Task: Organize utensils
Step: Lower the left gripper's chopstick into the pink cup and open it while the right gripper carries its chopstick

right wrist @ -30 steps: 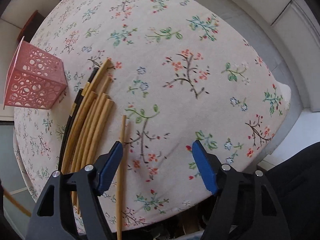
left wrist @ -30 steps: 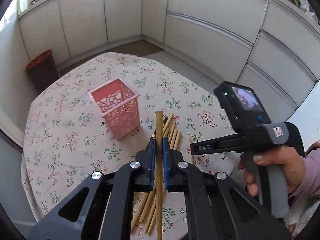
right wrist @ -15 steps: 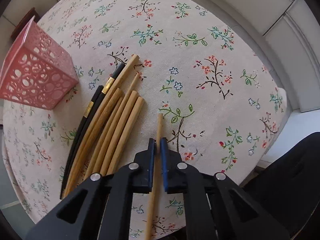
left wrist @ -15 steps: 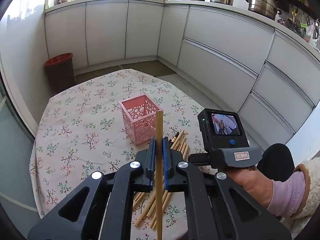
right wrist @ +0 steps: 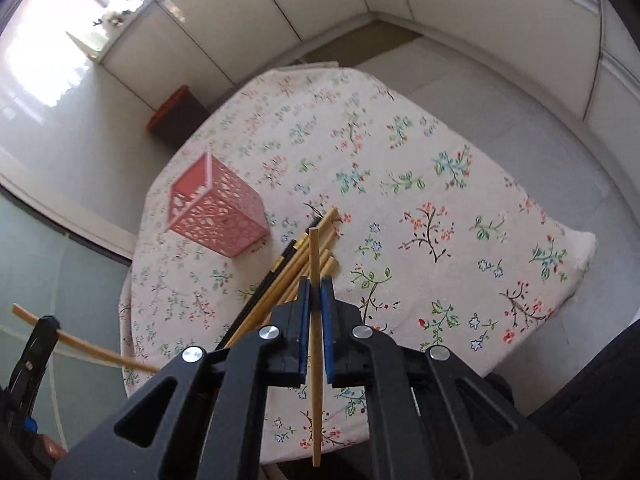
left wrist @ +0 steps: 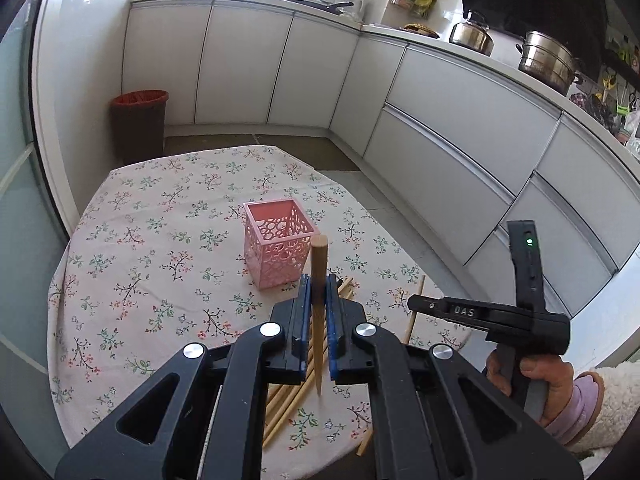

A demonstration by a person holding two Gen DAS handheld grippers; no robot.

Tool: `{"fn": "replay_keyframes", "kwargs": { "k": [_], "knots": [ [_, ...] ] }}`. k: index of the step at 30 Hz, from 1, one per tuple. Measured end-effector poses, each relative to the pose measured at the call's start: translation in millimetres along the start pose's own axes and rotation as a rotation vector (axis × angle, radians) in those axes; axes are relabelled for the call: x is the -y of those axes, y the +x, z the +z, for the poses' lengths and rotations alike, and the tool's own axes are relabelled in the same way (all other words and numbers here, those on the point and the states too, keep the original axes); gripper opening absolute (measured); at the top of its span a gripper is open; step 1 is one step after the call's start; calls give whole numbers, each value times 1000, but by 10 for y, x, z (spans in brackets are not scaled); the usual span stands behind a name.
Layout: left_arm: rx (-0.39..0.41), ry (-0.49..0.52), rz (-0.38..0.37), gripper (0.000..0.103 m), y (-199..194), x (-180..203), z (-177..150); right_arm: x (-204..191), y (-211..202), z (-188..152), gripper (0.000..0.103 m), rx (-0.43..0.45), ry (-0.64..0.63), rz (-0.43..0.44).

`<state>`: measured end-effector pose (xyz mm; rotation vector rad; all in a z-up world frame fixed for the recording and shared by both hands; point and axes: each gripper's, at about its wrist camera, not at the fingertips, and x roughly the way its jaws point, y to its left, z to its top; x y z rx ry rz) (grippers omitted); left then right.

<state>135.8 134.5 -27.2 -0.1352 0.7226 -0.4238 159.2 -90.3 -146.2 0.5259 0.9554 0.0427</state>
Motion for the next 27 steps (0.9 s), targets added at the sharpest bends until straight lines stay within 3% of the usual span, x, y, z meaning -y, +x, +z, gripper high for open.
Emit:
{"fn": "replay_keyframes", "kwargs": {
  "k": [5, 15, 20, 27],
  "knots": [
    [17, -12, 13, 6, -124, 154, 28, -219, -455, 24, 6, 100, -122, 34],
    [35, 14, 63, 6, -342, 365, 185, -477, -1240, 205, 6, 253, -207, 121],
    [70, 36, 94, 6, -423, 424, 404, -684, -1546, 501, 6, 342, -235, 167],
    [144, 47, 129, 6, -415, 400, 915, -1001, -1668, 989, 6, 447, -255, 197]
  ]
}}
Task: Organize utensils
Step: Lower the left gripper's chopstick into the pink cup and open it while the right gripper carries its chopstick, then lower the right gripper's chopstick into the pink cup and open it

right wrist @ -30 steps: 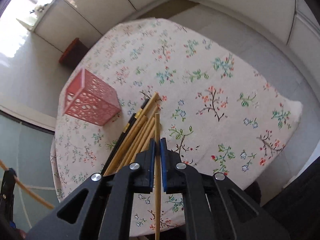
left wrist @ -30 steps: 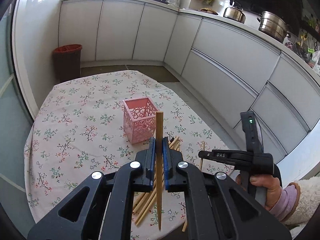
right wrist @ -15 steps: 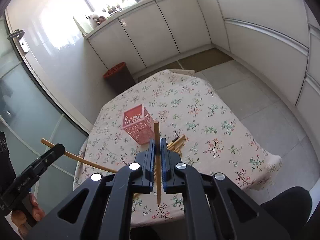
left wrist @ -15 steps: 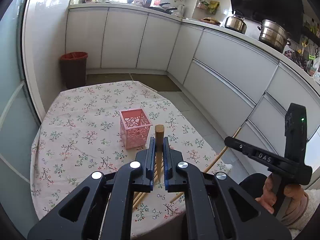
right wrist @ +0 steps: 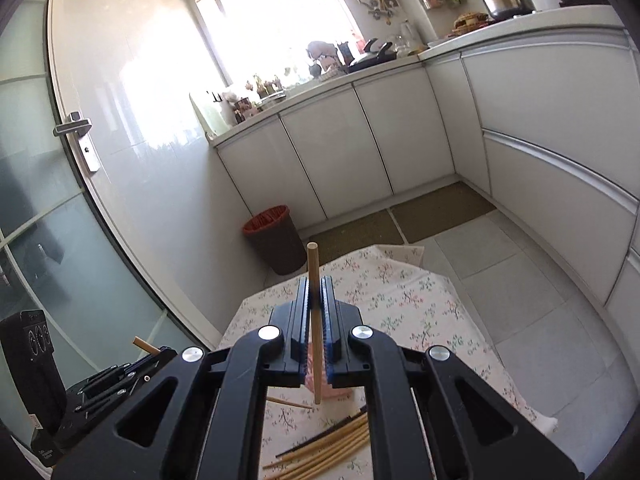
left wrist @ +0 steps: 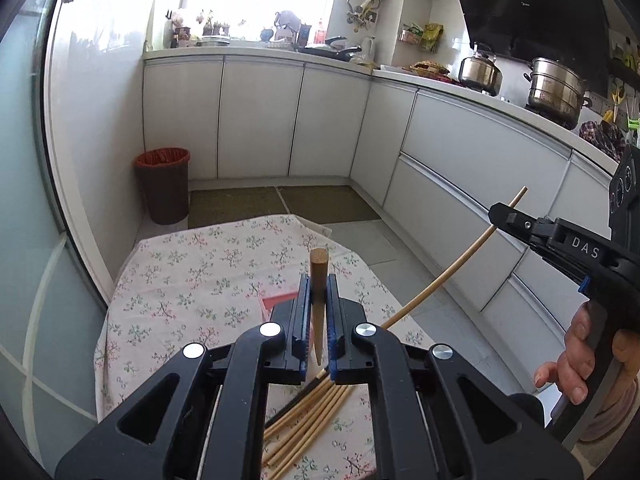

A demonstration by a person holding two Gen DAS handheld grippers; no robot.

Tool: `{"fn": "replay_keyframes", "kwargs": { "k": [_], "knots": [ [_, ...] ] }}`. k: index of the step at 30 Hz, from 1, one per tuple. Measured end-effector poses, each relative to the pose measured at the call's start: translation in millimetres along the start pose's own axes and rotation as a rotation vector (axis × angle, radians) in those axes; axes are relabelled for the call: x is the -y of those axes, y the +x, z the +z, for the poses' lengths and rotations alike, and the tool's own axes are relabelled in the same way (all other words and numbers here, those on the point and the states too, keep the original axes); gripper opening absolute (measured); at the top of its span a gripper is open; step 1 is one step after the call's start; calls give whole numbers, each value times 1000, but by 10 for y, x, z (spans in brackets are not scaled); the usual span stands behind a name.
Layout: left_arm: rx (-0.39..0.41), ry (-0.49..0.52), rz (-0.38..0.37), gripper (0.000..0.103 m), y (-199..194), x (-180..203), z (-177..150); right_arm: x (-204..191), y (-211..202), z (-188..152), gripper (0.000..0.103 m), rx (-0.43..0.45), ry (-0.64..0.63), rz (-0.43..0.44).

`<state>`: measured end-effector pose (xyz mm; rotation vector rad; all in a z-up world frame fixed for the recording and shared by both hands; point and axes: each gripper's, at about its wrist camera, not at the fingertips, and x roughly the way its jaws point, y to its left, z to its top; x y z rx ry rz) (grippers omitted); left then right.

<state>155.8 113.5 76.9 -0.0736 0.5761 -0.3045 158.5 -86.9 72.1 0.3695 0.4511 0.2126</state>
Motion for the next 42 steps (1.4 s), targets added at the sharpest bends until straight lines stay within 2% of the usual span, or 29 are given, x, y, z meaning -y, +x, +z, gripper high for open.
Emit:
{"fn": "replay_keyframes", "kwargs": {
  "k": [4, 7, 10, 13, 15, 19, 22, 25, 34, 42],
  "knots": [
    [41, -7, 37, 6, 166, -89, 285, -28, 246, 208, 6, 27, 1, 6],
    [26, -14, 58, 6, 408, -185, 380, 1, 475, 281, 6, 23, 6, 5],
    [-21, -25, 75, 7, 727, -302, 341, 45, 727, 261, 6, 2, 3, 0],
    [-109, -41, 45, 8, 1057, -393, 178, 86, 991, 175, 6, -35, -2, -5],
    [-134, -59, 31, 14, 1168, -440, 90, 108, 1152, 105, 6, -58, -6, -9],
    [-30, -114, -9, 15, 977, -537, 178, 83, 1345, -11, 6, -76, -43, -24],
    [58, -121, 2, 15, 739, -594, 302, 50, 1424, -42, 6, -80, -56, -29],
    [98, -124, 13, 18, 631, -613, 384, 16, 1481, -62, 6, -85, -65, -31],
    [54, -123, 68, 19, 750, -652, 281, -167, 1610, -249, 9, -128, -141, -33],
    [76, -108, 77, 21, 492, -521, 267, -256, 1236, -154, 11, -89, -180, -74]
  ]
}}
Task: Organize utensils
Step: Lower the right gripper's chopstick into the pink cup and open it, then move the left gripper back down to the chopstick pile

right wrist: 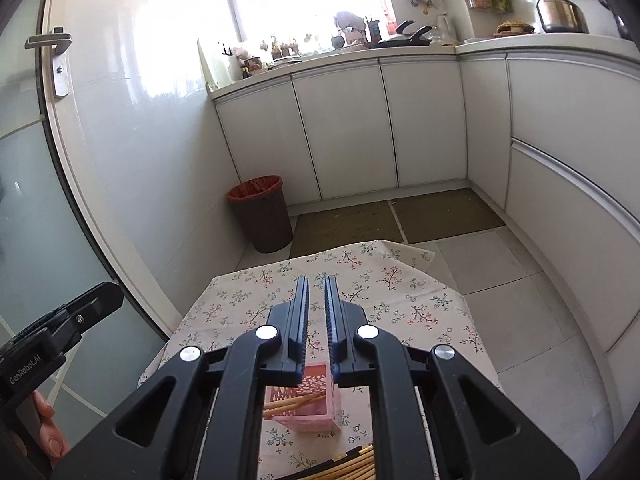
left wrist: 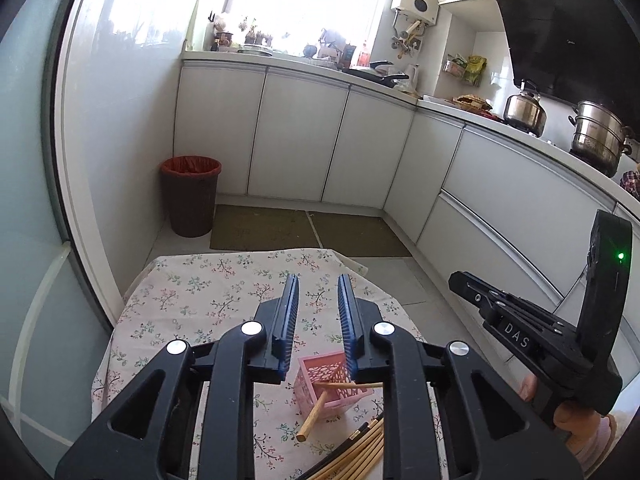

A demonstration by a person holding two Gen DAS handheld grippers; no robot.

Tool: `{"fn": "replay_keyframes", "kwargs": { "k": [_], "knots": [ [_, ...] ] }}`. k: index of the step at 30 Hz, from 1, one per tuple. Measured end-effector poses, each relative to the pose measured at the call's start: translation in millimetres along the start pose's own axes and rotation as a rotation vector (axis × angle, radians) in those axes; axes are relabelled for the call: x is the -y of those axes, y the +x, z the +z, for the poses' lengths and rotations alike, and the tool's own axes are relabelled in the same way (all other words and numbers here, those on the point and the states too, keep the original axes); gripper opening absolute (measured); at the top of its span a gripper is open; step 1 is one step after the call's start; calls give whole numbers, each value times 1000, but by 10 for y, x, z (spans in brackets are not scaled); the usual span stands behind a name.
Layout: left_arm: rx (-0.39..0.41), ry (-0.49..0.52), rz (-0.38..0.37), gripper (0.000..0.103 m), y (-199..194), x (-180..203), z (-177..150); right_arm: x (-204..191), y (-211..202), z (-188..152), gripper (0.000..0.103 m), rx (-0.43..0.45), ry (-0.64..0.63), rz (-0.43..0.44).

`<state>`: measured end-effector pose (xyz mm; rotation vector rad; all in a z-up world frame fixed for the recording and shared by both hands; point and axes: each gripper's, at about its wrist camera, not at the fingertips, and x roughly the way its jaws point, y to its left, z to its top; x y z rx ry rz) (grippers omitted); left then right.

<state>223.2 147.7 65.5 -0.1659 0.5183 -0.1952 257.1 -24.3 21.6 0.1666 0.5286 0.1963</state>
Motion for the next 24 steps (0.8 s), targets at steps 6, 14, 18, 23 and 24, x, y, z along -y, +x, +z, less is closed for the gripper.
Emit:
{"fn": "replay_keyframes", "kwargs": {
  "k": [6, 14, 18, 23, 24],
  "knots": [
    [-5, 54, 18, 29, -245, 243, -106, -15, -506, -95, 43, 48, -11, -41],
    [28, 76, 40, 66, -706, 449, -256, 66, -1115, -300, 69, 76, 22, -117],
    [56, 103, 64, 72, -920, 561, -329, 133, -1306, -420, 80, 57, 33, -142],
    [79, 105, 98, 93, -1091, 652, -444, 237, -1509, -569, 89, 56, 61, -165],
    [81, 101, 99, 94, -1115, 661, -463, 252, -1544, -596, 90, 61, 63, -173]
  ]
}}
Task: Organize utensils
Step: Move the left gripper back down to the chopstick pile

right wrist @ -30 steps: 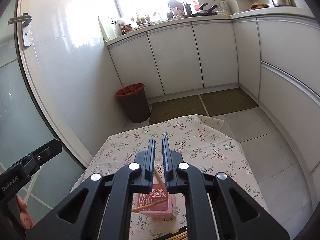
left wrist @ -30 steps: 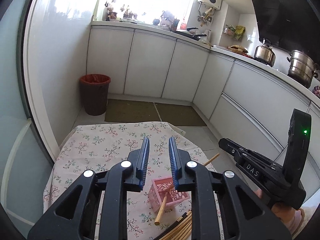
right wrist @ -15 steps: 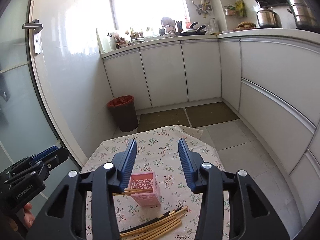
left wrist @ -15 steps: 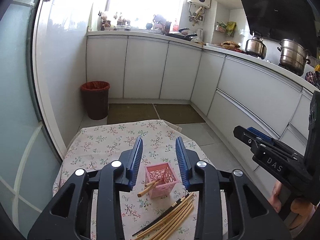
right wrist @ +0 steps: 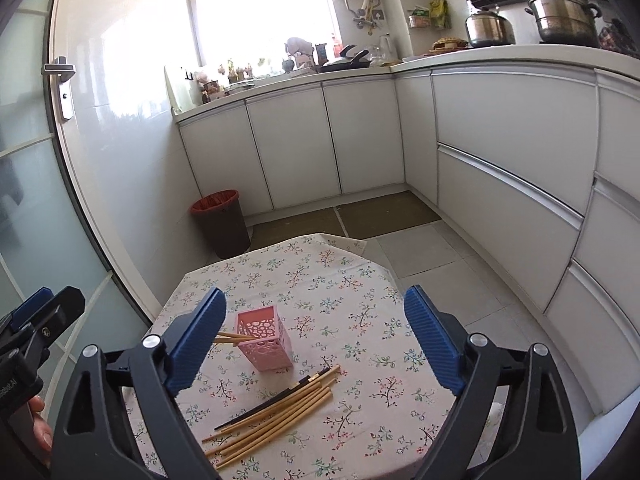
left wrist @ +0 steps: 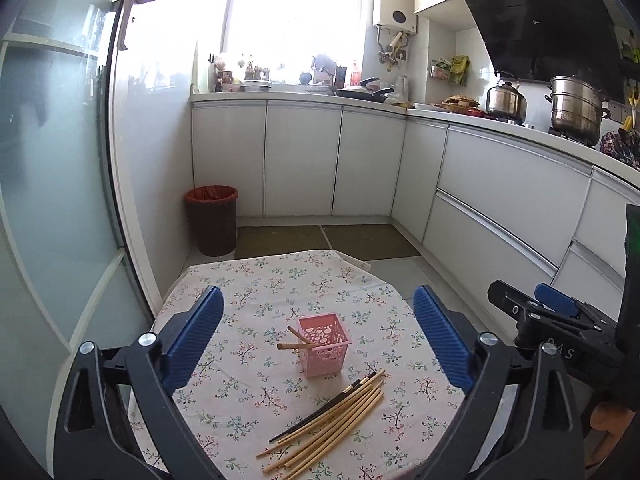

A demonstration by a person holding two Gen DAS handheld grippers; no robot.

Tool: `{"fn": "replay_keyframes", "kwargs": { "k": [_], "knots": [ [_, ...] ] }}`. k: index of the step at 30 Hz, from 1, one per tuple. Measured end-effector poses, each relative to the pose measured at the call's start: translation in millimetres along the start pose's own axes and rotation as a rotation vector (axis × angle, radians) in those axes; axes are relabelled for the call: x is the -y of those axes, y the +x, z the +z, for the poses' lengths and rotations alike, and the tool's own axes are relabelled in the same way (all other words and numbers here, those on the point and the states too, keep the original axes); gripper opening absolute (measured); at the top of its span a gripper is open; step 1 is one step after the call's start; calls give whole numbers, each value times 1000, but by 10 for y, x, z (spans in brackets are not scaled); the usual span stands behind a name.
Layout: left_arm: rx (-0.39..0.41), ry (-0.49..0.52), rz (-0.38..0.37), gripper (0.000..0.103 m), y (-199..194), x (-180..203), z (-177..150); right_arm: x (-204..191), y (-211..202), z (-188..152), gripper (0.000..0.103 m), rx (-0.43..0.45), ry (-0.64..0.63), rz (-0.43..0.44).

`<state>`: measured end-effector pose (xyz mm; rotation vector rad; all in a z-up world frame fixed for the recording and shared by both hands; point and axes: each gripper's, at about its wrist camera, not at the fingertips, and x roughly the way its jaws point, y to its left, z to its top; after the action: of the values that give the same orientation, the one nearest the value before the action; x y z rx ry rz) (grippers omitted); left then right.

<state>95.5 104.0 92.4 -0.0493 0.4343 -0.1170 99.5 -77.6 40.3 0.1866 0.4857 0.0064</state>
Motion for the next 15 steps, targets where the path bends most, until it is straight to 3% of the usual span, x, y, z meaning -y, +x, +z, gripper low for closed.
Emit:
{"fn": "replay_keyframes", "kwargs": {
  "k": [3, 10, 15],
  "knots": [
    [-8, -1, 4, 96, -62, 36, -51, 84, -89, -83, 96, 7, 2, -15],
    [-90, 46, 3, 96, -48, 157, -239, 366, -160, -293, 96, -10, 59, -38],
    [-299, 155, -97, 96, 286, 375, -481, 694, -144, -462, 96, -85, 143, -51]
  ]
}}
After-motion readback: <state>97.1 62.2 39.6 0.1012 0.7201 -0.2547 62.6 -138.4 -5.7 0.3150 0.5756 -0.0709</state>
